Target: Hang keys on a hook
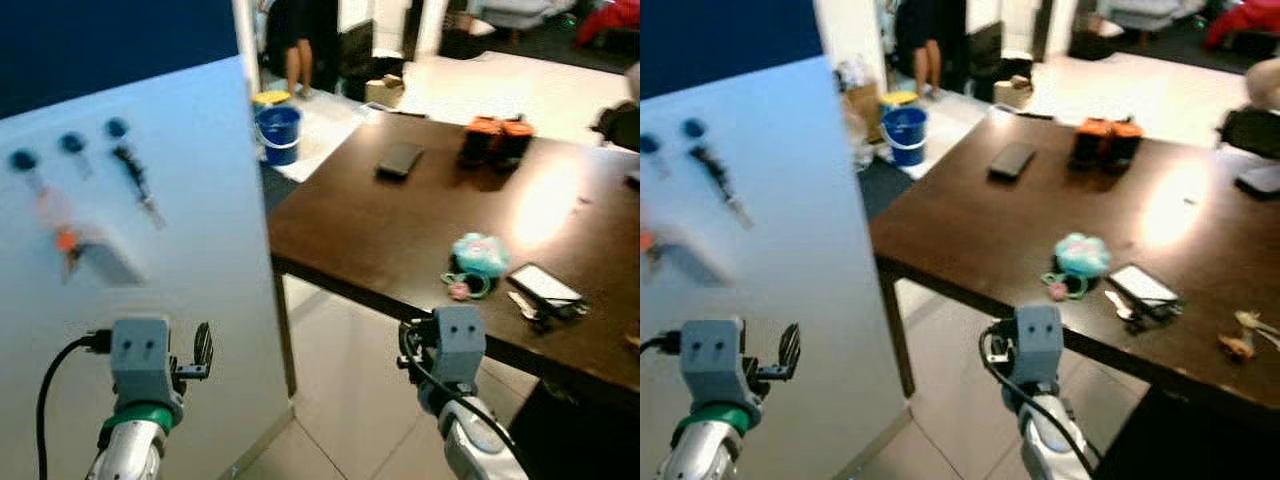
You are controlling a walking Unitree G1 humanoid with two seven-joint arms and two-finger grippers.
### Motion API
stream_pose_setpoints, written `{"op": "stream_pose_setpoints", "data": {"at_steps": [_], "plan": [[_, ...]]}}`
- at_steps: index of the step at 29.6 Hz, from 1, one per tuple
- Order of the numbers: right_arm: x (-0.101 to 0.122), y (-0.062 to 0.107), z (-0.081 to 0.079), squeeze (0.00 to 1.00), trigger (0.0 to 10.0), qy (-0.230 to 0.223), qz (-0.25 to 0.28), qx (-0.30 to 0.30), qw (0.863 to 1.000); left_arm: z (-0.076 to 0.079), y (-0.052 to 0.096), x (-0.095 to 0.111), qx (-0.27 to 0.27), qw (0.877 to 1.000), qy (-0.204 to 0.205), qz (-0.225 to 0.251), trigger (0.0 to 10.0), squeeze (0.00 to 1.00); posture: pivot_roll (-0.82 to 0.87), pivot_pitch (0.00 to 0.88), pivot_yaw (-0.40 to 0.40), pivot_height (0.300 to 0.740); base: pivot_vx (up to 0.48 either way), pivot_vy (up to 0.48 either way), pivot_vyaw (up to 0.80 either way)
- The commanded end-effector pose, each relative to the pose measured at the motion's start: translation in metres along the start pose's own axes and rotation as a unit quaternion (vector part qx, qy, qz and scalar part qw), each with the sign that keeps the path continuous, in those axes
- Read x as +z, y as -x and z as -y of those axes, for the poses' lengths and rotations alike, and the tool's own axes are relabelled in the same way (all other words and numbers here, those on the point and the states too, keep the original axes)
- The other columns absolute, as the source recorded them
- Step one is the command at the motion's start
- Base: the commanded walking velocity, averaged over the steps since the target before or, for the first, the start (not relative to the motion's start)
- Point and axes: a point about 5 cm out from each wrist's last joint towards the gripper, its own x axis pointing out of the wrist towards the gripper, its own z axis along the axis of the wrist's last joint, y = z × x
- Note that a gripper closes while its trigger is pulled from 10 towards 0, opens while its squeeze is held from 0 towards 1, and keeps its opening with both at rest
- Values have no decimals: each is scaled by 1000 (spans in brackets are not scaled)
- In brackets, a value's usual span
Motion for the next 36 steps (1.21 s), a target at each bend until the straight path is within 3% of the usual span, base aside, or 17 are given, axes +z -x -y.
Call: {"op": "stream_pose_setpoints", "data": {"at_steps": [1, 36], "plan": [[-3, 1, -8, 0, 10000, -10, -8, 11, 1000, -10, 5, -6, 17, 1000, -3, -16, 10000, 0, -232, 84, 177, 740, 0, 0, -800], [-8, 3, -3, 0, 10000, -38, -26, 8, 999, -2, 6, -4, -11, 1000, -2, -14, 10000, 0, -232, 89, 182, 740, 0, 0, -800]]}}
